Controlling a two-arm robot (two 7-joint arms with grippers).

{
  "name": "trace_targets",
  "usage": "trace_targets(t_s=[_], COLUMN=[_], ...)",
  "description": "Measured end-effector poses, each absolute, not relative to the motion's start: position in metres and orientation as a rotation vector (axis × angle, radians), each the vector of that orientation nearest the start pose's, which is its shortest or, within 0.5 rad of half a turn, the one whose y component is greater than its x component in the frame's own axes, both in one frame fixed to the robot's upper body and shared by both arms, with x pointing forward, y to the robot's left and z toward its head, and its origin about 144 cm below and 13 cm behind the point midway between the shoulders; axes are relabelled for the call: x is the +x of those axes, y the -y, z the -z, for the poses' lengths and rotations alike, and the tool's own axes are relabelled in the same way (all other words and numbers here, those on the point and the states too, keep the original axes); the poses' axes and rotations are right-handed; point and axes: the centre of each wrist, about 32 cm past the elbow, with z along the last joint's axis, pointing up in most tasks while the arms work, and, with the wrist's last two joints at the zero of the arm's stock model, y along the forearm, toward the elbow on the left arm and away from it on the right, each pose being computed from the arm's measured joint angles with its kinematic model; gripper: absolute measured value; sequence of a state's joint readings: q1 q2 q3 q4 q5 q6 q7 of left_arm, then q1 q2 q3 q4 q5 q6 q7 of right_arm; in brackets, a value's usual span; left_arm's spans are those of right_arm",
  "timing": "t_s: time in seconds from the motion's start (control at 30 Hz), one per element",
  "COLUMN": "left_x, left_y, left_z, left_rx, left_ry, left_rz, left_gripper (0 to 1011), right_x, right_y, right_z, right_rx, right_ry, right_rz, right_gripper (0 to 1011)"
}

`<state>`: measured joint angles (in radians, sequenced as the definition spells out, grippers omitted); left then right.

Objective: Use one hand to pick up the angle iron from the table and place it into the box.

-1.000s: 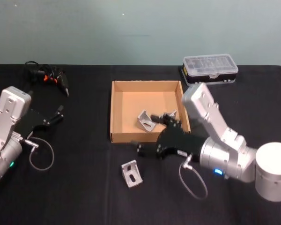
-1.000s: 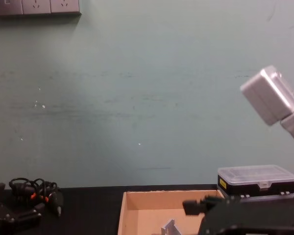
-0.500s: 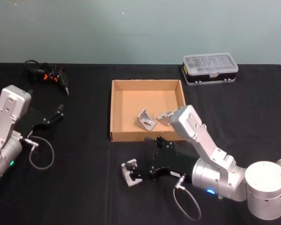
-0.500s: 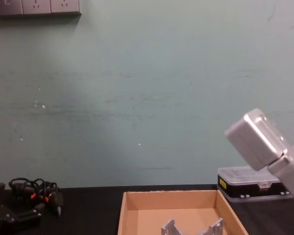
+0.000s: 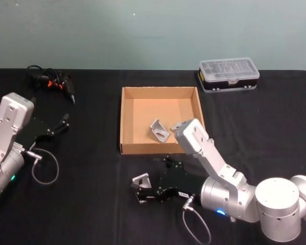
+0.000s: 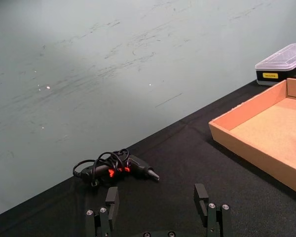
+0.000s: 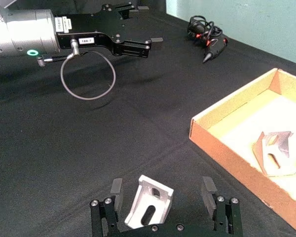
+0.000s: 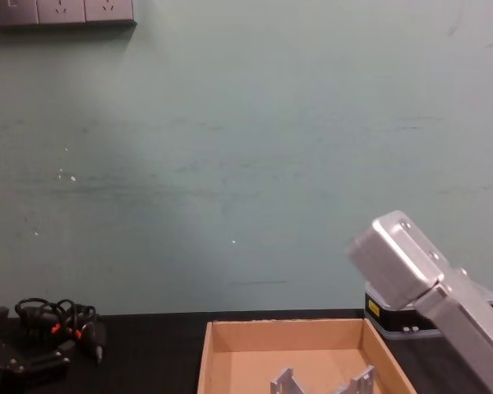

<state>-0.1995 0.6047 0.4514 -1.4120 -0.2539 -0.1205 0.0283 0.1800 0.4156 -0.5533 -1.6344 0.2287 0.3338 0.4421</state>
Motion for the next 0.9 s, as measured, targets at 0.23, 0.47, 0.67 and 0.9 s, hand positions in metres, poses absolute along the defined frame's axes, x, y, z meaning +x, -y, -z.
trace_targets(t_s=[0.23, 0.47, 0.67, 0.9], left_x=[0.489, 0.489, 0.489, 0.489], left_y=[-0.310, -0.310, -0.310, -0.310], left_z=[-1.140, -1.140, -1.140, -1.140], left_rx=[0.305, 0.305, 0.304, 0.305], left_ry=[0.285, 0.285, 0.285, 0.285], left_rz=[-1.248, -1.248, -1.248, -1.248], left_gripper=[1000, 1000, 1000, 1000], right_x=[0.467, 0.470, 0.472, 0.475], right_y=[0.177, 0.171, 0.167, 0.163], right_z=[-1.166, -1.163, -1.161, -1.160], right_rx=[-0.406, -0.412, -0.417, -0.433], right_ry=[-0.080, -0.093, -0.100, -0.103], right_rz=[0.634, 0.634, 0.636, 0.645], right_gripper=[1003, 1003, 1003, 1003])
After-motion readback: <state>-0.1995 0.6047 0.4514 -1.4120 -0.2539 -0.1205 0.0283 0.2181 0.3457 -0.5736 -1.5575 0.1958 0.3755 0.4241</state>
